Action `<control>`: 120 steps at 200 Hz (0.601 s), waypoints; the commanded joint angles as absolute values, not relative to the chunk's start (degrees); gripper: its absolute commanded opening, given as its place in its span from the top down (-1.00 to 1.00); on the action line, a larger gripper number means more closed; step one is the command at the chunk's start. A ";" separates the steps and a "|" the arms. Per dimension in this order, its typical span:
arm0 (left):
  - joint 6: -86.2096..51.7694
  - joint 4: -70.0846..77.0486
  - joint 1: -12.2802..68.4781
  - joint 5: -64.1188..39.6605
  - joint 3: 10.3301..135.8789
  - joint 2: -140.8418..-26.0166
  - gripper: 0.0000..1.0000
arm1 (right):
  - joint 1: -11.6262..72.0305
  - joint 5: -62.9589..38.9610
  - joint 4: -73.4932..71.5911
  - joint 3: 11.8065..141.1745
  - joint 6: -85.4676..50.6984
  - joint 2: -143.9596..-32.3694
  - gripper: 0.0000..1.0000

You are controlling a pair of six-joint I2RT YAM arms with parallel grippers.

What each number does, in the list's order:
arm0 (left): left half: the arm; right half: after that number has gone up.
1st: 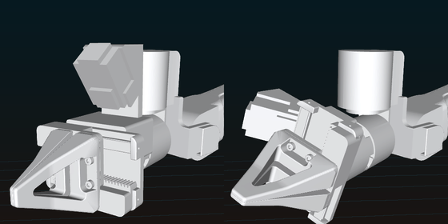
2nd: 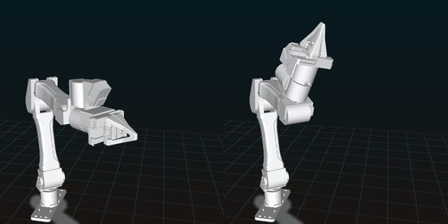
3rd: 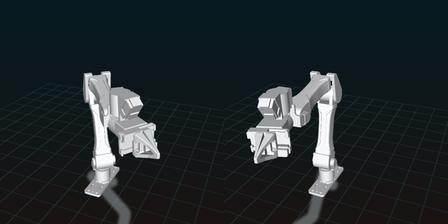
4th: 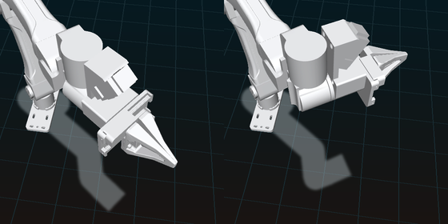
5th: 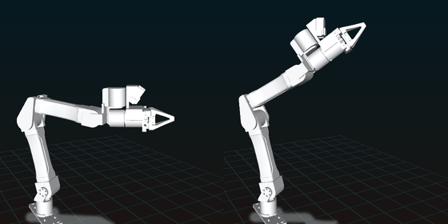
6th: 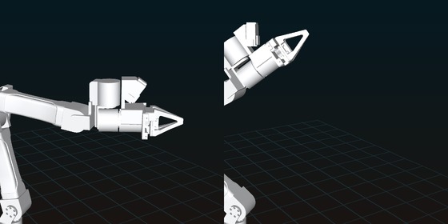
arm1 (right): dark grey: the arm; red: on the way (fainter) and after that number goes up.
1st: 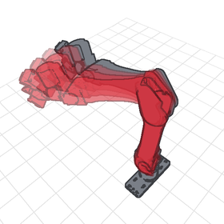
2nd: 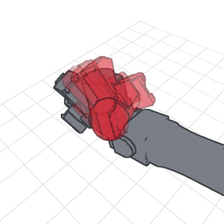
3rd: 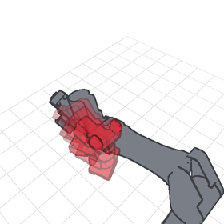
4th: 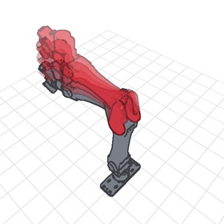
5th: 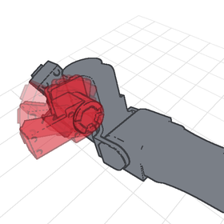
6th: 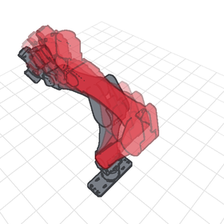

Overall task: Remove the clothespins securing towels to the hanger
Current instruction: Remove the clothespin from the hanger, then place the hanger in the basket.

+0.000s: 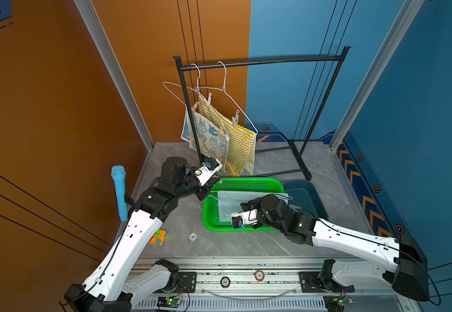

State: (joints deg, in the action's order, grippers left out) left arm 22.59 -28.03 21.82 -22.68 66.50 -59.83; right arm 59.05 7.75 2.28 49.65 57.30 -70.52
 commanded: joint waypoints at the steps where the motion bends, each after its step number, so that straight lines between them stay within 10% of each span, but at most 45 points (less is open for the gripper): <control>1: 14.99 -20.85 21.11 -25.20 65.01 -58.73 1.00 | 57.87 4.48 -1.06 48.88 50.12 -70.92 0.85; 120: -20.07 -4.29 21.58 -22.82 57.51 -58.40 1.00 | 56.48 6.27 15.61 50.20 41.19 -59.55 -0.86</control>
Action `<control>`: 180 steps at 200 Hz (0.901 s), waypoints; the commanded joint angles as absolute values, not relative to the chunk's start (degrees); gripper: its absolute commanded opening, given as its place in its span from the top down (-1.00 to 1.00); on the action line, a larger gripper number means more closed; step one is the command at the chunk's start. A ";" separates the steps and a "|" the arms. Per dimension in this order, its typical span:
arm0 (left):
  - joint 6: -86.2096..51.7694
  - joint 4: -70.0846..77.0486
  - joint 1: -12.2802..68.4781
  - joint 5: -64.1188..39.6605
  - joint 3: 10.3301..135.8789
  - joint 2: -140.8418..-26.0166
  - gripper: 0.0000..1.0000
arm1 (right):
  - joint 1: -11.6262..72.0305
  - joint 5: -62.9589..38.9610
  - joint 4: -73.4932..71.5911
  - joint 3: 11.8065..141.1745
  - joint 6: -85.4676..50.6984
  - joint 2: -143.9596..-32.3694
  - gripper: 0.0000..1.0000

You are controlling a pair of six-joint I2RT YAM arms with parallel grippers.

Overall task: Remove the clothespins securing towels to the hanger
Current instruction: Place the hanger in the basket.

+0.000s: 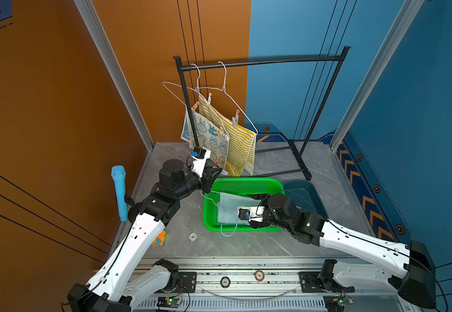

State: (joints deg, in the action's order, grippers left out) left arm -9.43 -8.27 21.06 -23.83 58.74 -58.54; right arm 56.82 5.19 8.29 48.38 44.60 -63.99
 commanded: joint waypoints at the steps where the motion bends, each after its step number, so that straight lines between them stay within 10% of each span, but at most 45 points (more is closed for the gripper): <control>1: -20.36 -4.21 21.60 -22.71 57.49 -58.42 1.00 | 56.45 6.39 15.67 50.19 41.12 -59.31 -0.87; 180: -31.60 -3.69 28.87 -19.83 55.20 -60.16 1.00 | 48.01 -12.81 -4.57 59.36 26.14 -70.05 -0.85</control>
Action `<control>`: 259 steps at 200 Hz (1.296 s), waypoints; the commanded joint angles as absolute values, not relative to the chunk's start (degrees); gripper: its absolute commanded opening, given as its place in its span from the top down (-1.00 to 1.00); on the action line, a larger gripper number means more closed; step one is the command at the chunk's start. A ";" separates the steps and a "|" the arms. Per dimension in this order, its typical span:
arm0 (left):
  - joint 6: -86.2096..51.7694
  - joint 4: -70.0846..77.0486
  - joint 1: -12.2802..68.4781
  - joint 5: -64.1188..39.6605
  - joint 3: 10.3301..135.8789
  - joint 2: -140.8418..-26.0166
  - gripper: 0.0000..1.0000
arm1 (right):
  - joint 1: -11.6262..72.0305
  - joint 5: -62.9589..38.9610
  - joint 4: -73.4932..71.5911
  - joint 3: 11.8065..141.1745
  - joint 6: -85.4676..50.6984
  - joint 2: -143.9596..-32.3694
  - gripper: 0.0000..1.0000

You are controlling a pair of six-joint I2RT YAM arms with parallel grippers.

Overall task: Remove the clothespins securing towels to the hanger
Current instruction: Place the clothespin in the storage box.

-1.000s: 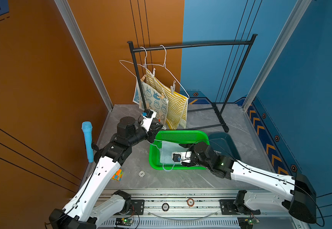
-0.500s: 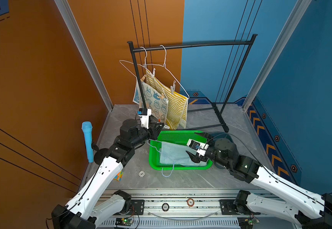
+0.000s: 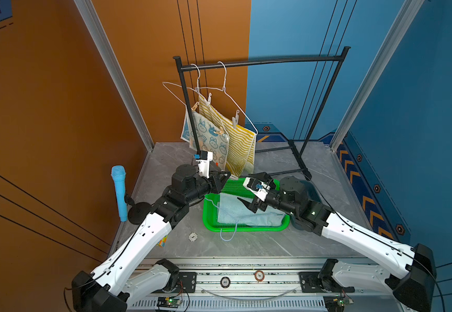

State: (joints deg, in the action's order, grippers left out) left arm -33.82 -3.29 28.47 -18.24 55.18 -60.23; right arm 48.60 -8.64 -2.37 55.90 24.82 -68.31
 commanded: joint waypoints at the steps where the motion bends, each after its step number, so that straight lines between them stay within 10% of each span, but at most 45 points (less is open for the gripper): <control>1: -31.57 -3.69 28.89 -19.94 55.20 -60.18 1.00 | 48.00 -12.95 -4.57 59.43 26.12 -70.23 -0.85; 259: -28.90 -3.81 31.81 -22.02 57.79 -62.48 1.00 | 44.71 -16.22 -6.16 64.16 24.75 -79.20 0.81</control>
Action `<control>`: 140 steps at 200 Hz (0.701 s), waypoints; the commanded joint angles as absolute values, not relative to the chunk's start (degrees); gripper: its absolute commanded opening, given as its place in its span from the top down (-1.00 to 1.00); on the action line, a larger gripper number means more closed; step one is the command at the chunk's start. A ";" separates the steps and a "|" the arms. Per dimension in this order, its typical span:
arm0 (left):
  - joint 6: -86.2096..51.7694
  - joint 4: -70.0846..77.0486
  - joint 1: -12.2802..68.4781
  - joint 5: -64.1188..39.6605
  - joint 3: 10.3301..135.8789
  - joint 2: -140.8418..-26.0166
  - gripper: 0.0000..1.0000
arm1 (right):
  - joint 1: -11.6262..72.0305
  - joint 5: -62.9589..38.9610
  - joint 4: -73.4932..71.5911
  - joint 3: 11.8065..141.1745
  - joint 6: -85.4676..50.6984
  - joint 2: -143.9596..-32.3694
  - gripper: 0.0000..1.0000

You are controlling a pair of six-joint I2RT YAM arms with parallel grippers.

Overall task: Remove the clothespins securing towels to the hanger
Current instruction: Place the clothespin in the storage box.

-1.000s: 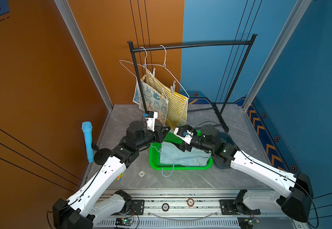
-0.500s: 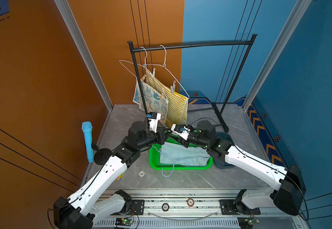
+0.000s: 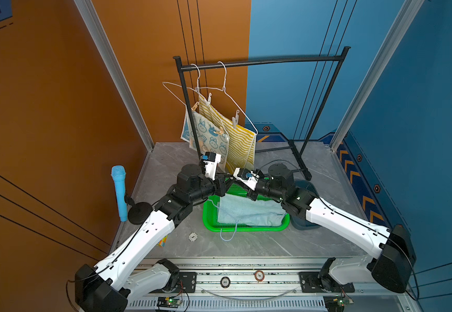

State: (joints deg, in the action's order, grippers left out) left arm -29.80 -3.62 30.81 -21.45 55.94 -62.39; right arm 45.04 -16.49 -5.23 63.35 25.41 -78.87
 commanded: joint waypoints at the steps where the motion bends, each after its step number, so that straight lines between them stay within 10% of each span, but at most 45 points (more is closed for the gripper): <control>1: -28.91 -3.80 31.82 -21.95 57.81 -62.49 1.00 | 44.72 -16.24 -6.16 64.12 24.77 -79.19 0.81; 140: -27.79 -0.28 30.95 -16.07 56.25 -59.42 -0.14 | 44.38 -14.12 -2.14 62.50 25.58 -76.33 0.85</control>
